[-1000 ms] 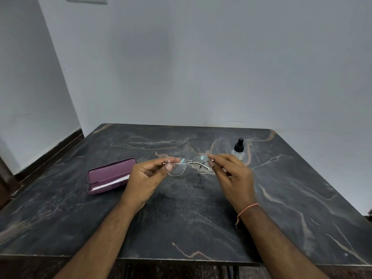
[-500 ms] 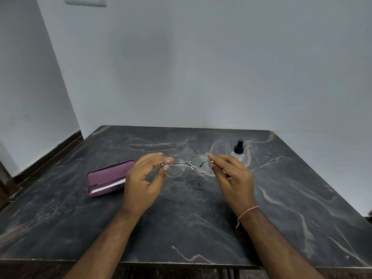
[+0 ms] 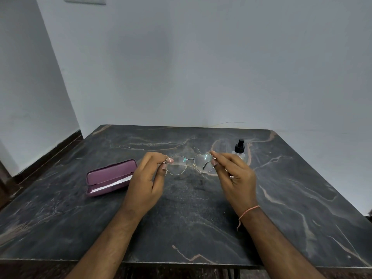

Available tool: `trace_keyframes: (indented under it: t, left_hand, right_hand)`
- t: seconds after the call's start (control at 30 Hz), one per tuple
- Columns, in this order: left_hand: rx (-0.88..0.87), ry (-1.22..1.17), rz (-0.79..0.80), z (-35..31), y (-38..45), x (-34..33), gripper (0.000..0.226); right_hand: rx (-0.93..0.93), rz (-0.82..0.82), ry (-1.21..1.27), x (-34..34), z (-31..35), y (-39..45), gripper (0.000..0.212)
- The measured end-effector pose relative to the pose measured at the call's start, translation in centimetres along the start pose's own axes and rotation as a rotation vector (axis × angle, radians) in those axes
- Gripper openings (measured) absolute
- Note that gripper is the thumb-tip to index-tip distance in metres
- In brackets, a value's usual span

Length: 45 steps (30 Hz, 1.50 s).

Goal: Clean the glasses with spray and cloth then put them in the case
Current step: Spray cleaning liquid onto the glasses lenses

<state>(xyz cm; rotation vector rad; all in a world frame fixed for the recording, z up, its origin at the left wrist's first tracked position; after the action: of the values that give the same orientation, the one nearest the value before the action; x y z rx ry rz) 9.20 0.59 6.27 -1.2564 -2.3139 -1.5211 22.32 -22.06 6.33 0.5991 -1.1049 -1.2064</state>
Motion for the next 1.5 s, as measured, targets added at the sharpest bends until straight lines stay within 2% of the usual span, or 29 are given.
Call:
trace_keyframes:
  t: [0.17,0.33,0.53,0.8,0.93,1.03,1.13,1.2,1.4,1.5]
  left_hand:
    - [0.061,-0.118,0.100,-0.3,-0.3,-0.4,0.021]
    - [0.036,-0.216,0.188,-1.1,-0.5,-0.5,0.024]
    - [0.049,-0.195,0.235,-0.8,-0.3,-1.0,0.031]
    - [0.075,-0.098,0.137,0.3,-0.3,-1.0,0.033]
    - [0.124,-0.087,0.117,1.3,-0.3,-1.2,0.033]
    - [0.154,-0.084,0.125,1.8,-0.4,-1.6,0.032]
    - [0.178,-0.087,0.113,2.2,-0.4,-1.6,0.031]
    - [0.194,-0.098,0.101,2.5,-0.3,-1.5,0.031]
    - [0.223,-0.105,0.098,2.8,-0.3,-1.7,0.035]
    - [0.221,-0.089,0.098,3.0,-0.3,-1.8,0.037]
  right_hand:
    - [-0.011,0.003,-0.012,0.0,-0.1,0.0,0.032]
    - [-0.030,0.004,-0.001,0.0,-0.4,0.0,0.035]
    - [-0.032,0.001,0.011,-0.1,-0.4,0.0,0.034]
    - [-0.098,0.004,-0.006,-0.2,-0.4,0.0,0.030]
    - [-0.181,-0.105,-0.107,0.8,-0.3,0.2,0.030]
    - [-0.369,-0.195,-0.153,1.9,-1.4,0.5,0.045]
    - [-0.580,-0.093,-0.093,1.4,-3.2,0.1,0.075]
    - [-0.658,-0.020,-0.084,1.0,-3.8,-0.2,0.088]
    - [-0.639,0.108,-0.225,0.1,-4.1,0.2,0.087]
    - [-0.641,0.092,-0.130,0.4,-3.3,0.1,0.084]
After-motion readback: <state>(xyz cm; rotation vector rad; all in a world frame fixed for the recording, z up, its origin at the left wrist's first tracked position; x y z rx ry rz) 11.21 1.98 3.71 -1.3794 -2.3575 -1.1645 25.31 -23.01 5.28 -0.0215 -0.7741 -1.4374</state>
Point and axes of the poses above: each hand's wrist, its own y-axis towards the middle knuckle, its own x-axis out of the back of the hand, z = x × y, the point moved 4 cm from there along y, towards the middle knuckle, and after that the axes turned 6 degrees about z, right-handed, at the moved point
